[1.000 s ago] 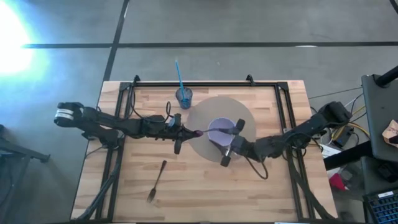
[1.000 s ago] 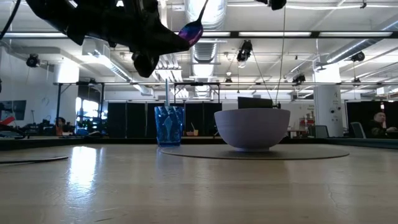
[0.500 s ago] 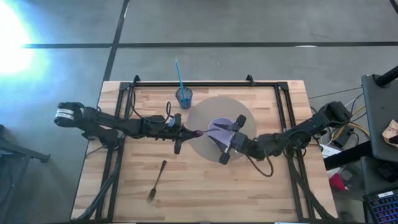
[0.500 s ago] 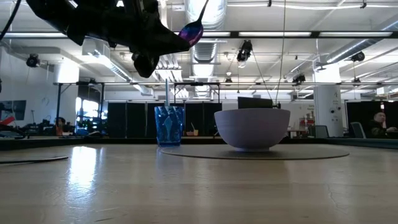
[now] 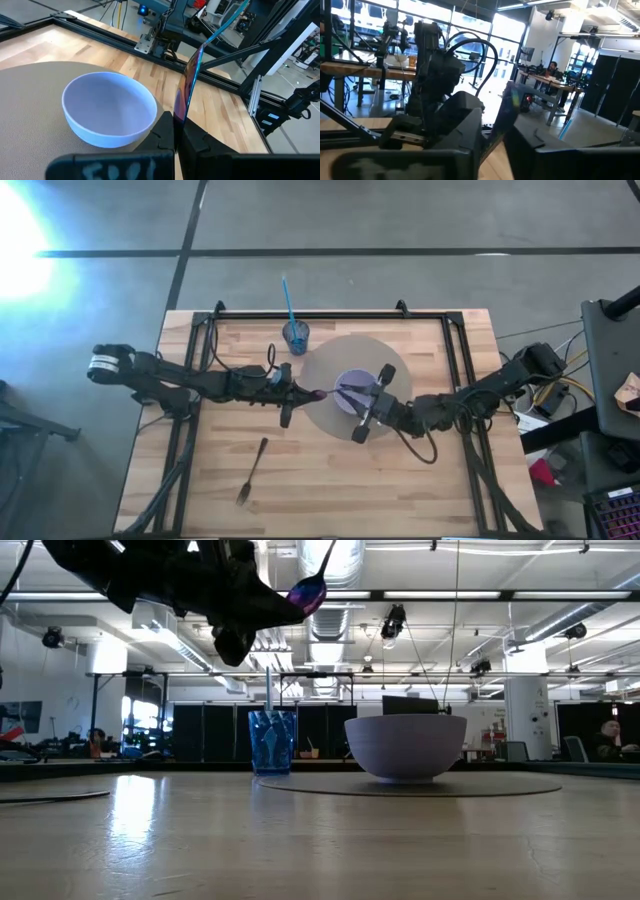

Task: Pick & Place Utensil
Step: Put the blue spoon into the purple bowl

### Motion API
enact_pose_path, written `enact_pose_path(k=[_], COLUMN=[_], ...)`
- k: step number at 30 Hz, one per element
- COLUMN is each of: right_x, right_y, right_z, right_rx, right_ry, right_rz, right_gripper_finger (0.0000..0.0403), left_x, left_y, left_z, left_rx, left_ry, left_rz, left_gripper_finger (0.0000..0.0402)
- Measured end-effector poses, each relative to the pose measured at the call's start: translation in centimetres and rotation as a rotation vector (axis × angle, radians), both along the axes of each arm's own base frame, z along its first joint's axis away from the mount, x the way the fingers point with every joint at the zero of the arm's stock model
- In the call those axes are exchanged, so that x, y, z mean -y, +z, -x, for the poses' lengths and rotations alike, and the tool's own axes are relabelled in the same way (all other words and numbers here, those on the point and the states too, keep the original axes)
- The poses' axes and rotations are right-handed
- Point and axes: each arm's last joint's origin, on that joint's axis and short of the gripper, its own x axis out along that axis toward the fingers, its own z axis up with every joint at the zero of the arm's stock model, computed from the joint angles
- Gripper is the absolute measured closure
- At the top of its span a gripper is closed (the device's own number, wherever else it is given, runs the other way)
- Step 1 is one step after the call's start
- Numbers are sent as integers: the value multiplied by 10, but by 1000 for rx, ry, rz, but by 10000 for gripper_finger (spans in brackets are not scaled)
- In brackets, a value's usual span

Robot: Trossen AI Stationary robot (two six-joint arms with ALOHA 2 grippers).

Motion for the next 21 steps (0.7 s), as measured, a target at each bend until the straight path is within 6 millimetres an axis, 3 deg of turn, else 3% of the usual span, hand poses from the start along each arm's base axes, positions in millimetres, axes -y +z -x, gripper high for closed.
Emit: enact_pose_path(k=[4,21], right_x=[0,0], right_y=[-1,-5], right_z=[0,1], right_rx=[-8,-26], right_ry=[5,10], right_rz=[17,34], right_gripper_finger=[386,392], left_x=[0,0], left_y=[0,-1], left_z=[0,0], left_rx=[0,-7], left_ry=[0,5], left_rz=[-2,-16], left_gripper_finger=[401,378])
